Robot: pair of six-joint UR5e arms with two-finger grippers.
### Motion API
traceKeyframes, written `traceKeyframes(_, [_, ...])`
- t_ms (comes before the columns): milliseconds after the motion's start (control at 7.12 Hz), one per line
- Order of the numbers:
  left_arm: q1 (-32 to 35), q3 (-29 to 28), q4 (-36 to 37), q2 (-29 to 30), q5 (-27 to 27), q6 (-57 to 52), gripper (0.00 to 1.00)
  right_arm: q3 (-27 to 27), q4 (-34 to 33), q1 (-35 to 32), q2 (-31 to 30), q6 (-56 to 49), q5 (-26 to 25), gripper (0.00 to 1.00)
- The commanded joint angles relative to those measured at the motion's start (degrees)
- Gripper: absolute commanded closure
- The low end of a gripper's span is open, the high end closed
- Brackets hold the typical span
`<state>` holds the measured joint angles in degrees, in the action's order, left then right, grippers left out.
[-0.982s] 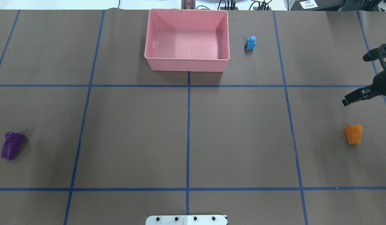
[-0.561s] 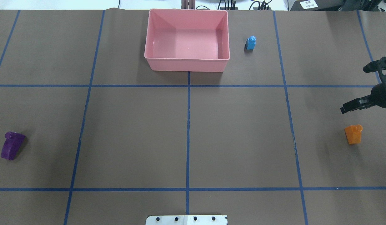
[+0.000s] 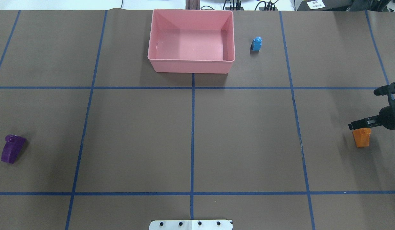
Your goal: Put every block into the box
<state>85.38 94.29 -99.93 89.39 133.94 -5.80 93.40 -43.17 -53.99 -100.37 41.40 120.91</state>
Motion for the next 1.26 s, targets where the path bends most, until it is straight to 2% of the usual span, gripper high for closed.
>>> traceKeyframes(0, [-0.04, 0.01, 0.08, 0.0, 0.0, 0.0, 0.0, 0.37, 0.37, 1.42, -1.14, 0.35, -1.55, 0.03])
traceKeyframes(421, [-0.04, -1.04, 0.08, -0.09, 0.0, 0.0, 0.0, 0.46, 0.1, 3.44, -1.14, 0.35, -2.08, 0.18])
traceKeyframes(702, [-0.04, -1.65, 0.08, -0.09, 0.0, -0.09, 0.0, 2.39, -1.38, 4.59, -1.32, 0.26, -2.17, 0.47])
traceKeyframes(842, [-0.12, -1.74, 0.08, -0.09, 0.0, -0.09, 0.0, 4.05, -1.48, 4.5, -3.32, 0.17, -1.91, 0.66])
traceKeyframes(982, [-0.13, -1.74, 0.08, -0.35, 0.09, -0.09, 0.0, 6.16, -2.52, 4.16, -4.47, 0.09, -1.3, 0.94])
traceKeyframes(1123, [-0.39, -1.66, 0.08, -0.44, 0.0, -0.09, 0.0, 8.27, -6.8, 3.72, -4.22, 0.08, -1.47, 1.0])
